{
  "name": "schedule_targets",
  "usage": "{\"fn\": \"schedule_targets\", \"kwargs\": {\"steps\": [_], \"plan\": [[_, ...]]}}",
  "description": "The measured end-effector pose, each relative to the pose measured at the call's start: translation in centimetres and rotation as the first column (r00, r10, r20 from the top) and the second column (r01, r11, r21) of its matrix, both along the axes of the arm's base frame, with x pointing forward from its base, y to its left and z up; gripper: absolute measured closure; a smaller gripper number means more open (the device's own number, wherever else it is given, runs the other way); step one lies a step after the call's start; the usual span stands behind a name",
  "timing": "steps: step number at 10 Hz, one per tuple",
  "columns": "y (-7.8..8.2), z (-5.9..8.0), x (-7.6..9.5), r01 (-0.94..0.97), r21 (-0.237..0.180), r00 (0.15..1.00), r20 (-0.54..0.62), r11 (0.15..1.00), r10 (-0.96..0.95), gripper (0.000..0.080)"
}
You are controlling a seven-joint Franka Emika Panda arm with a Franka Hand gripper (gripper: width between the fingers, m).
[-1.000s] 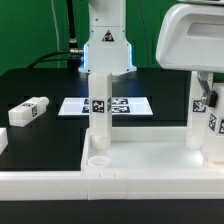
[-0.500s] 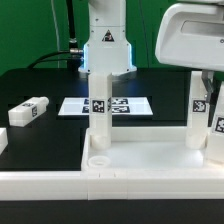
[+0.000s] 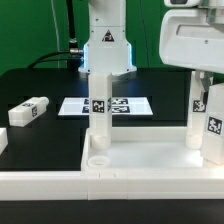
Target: Assemble desk
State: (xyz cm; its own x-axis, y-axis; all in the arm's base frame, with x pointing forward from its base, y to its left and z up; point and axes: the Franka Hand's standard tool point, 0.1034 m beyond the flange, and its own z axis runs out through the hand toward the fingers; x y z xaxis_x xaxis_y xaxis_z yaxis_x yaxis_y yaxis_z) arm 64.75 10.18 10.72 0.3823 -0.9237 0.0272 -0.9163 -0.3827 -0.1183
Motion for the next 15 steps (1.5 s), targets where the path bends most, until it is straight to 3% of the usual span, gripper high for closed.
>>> {"fn": "schedule_targets", "kwargs": {"steps": [2, 3, 4, 5, 6, 7, 8, 9, 10, 14, 15], "plan": [[-0.24, -0.06, -0.45, 0.287, 0.105, 0.957, 0.005, 0.952, -0.289, 0.0508], [-0.19, -0.08, -0.67, 0.358, 0.131, 0.932, 0.009, 0.924, -0.362, 0.0508], [-0.15, -0.06, -0.7, 0.362, 0.133, 0.93, 0.007, 0.922, -0.366, 0.0508], [-0.15, -0.14, -0.71, 0.355, 0.131, 0.933, 0.008, 0.926, -0.359, 0.0361], [-0.16, -0.2, -0.73, 0.331, 0.127, 0.942, 0.011, 0.935, -0.335, 0.0361], [-0.2, -0.17, -0.71, 0.292, 0.123, 0.955, 0.017, 0.948, -0.297, 0.0226], [-0.52, 0.06, -0.54, 0.063, 0.091, 0.997, 0.048, 0.994, -0.067, 0.0226], [-0.65, 0.05, -0.56, -0.147, 0.061, 0.988, 0.059, 0.987, 0.144, 0.0166], [-0.55, -0.15, -0.82, -0.309, 0.041, 0.95, 0.059, 0.95, 0.307, 0.0153], [-0.61, -0.23, -0.85, -0.505, -0.002, 0.861, 0.063, 0.863, 0.504, 0.0151], [-0.12, 0.26, -0.49, -0.675, -0.058, 0.733, 0.056, 0.736, 0.678, 0.0151]]}}
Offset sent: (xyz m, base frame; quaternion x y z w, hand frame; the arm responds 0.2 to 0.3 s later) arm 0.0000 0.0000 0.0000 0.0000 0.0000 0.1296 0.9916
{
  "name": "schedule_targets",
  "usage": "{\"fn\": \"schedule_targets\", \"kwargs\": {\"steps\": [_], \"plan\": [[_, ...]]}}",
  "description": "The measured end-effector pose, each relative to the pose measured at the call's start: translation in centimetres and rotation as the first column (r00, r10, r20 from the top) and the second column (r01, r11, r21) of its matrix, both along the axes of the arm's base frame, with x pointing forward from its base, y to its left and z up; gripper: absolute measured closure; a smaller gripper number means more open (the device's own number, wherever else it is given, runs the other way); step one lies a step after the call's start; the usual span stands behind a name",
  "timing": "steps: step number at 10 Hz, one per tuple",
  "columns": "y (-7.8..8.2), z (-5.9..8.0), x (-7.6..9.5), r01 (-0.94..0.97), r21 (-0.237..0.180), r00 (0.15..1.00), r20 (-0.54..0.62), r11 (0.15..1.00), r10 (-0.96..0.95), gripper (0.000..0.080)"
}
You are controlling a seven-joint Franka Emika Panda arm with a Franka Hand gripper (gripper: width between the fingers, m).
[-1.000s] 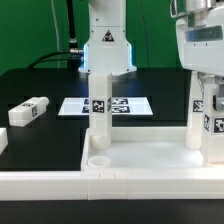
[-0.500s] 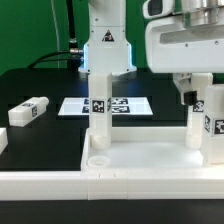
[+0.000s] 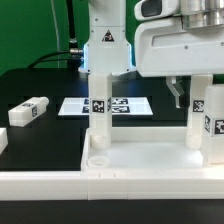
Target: Assemble desk
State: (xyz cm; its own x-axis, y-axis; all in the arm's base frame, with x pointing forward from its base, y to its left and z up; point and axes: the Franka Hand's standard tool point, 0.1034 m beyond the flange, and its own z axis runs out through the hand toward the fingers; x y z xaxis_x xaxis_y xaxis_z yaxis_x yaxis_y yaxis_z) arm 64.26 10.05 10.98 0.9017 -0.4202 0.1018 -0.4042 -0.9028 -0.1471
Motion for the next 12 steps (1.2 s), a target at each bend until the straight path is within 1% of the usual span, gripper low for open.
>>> {"fn": "schedule_targets", "kwargs": {"steps": [1, 2, 3, 4, 5, 6, 7, 8, 9, 10, 11, 12], "plan": [[0.16, 0.41, 0.33, -0.21, -0.039, 0.977, 0.036, 0.977, 0.212, 0.0151], [-0.11, 0.3, 0.26, -0.302, -0.056, 0.951, 0.052, 0.952, 0.305, 0.0151], [-0.05, 0.16, 0.19, -0.199, -0.033, 0.979, 0.044, 0.979, 0.2, 0.0151], [-0.1, 0.17, 0.2, -0.209, -0.036, 0.976, 0.045, 0.977, 0.211, 0.0261], [-0.11, 0.16, 0.2, -0.207, -0.036, 0.977, 0.044, 0.978, 0.208, 0.0397], [-0.07, 0.15, 0.19, -0.121, -0.017, 0.992, 0.039, 0.993, 0.121, 0.0397], [-0.16, 0.15, 0.21, -0.065, -0.006, 0.997, 0.034, 0.998, 0.065, 0.0508], [-0.25, 0.15, 0.21, 0.021, 0.009, 0.999, 0.026, 1.0, -0.021, 0.0508], [-0.29, 0.14, 0.22, 0.053, 0.014, 0.998, 0.023, 0.998, -0.053, 0.0508], [-0.31, 0.11, 0.19, 0.217, 0.041, 0.976, -0.001, 0.975, -0.217, 0.0508], [-0.34, 0.09, 0.1, 0.428, 0.062, 0.904, -0.045, 0.902, -0.426, 0.0508], [-0.31, 0.07, 0.02, 0.574, 0.075, 0.818, -0.087, 0.815, -0.568, 0.0508]]}}
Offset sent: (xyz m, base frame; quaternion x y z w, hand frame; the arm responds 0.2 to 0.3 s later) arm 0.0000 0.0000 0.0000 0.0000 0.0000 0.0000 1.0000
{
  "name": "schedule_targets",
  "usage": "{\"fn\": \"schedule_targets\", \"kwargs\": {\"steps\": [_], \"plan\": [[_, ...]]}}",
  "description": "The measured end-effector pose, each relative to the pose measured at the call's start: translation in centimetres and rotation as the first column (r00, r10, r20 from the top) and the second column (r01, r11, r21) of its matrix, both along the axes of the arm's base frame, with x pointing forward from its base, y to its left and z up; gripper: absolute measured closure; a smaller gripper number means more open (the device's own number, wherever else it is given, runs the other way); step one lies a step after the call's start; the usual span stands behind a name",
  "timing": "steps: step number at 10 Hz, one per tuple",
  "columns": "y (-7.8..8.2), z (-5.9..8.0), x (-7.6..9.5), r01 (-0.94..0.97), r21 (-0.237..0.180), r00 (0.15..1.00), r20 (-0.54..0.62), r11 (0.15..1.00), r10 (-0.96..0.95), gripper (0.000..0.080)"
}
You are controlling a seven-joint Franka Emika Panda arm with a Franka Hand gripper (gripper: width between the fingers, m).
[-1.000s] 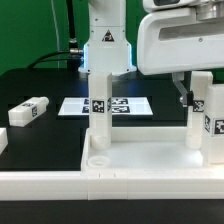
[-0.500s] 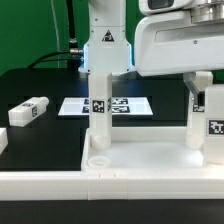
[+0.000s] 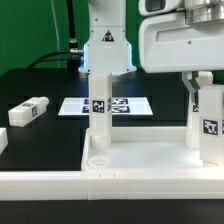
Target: Assemble desk
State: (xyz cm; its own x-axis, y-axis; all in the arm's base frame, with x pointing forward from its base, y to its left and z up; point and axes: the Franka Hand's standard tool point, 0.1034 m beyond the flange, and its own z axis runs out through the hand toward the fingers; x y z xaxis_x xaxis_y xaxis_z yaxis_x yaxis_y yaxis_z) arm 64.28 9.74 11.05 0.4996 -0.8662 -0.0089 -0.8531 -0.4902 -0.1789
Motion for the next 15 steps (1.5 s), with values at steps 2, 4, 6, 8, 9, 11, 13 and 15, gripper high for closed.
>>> {"fn": "schedule_targets", "kwargs": {"steps": [2, 4, 6, 8, 9, 11, 13, 15], "plan": [[0.1, -0.1, -0.1, 0.354, 0.084, 0.935, -0.041, 0.931, -0.352, 0.0508], [1.2, -0.1, -0.2, 0.6, 0.131, 0.8, -0.095, 0.789, -0.592, 0.0505], [1.3, -0.1, 0.0, 0.636, 0.133, 0.771, -0.104, 0.76, -0.628, 0.0505], [1.4, -0.1, -0.1, 0.579, 0.129, 0.815, -0.089, 0.805, -0.572, 0.0254], [1.6, 0.2, 0.1, 0.367, 0.101, 0.93, -0.05, 0.925, -0.363, 0.018], [1.7, -0.1, 0.9, -0.052, 0.041, 0.994, 0.101, 0.998, 0.048, 0.0156], [1.6, -0.2, 0.8, -0.137, 0.019, 0.986, 0.1, 0.99, 0.134, 0.0151], [1.5, -0.2, 0.8, -0.26, -0.017, 0.959, 0.111, 0.965, 0.26, 0.0151]]}}
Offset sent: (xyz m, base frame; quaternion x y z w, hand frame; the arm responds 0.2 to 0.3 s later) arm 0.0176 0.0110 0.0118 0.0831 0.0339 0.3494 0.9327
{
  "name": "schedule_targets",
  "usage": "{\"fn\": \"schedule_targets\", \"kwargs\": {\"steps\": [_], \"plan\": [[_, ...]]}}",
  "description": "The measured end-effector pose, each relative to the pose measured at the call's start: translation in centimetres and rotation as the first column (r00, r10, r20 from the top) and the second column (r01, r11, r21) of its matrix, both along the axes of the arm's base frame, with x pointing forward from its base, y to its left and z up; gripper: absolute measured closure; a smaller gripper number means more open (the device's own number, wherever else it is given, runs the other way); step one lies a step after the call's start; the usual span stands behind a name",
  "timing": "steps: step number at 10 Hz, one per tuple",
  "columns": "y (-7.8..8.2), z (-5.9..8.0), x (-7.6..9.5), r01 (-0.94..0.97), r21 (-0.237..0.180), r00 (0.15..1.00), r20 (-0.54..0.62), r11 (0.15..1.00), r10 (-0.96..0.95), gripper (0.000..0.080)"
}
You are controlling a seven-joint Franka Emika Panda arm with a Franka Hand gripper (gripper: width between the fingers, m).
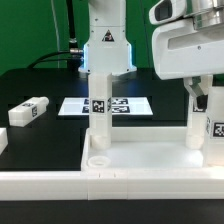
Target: Assemble desk
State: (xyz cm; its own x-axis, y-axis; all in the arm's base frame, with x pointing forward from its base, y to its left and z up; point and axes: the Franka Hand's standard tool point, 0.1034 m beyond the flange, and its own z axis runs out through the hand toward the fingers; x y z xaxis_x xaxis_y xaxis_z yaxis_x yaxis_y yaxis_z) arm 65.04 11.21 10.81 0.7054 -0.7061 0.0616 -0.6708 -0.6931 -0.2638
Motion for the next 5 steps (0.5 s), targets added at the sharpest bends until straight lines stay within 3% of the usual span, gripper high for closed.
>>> {"fn": "schedule_targets", "kwargs": {"steps": [1, 2, 3, 4, 5], "plan": [[-0.23, -0.04, -0.1, -0.271, -0.086, 0.962, -0.003, 0.959, 0.272, 0.0151], [-0.34, -0.39, 0.04, -0.466, -0.127, 0.884, -0.02, 0.876, 0.467, 0.0151], [0.3, -0.17, 0.41, -0.522, -0.136, 0.852, -0.034, 0.842, 0.523, 0.0151], [0.27, -0.15, 0.53, -0.491, -0.134, 0.87, -0.028, 0.861, 0.492, 0.0151], [0.16, -0.24, 0.49, -0.491, -0.134, 0.87, -0.03, 0.86, 0.492, 0.0273]]}}
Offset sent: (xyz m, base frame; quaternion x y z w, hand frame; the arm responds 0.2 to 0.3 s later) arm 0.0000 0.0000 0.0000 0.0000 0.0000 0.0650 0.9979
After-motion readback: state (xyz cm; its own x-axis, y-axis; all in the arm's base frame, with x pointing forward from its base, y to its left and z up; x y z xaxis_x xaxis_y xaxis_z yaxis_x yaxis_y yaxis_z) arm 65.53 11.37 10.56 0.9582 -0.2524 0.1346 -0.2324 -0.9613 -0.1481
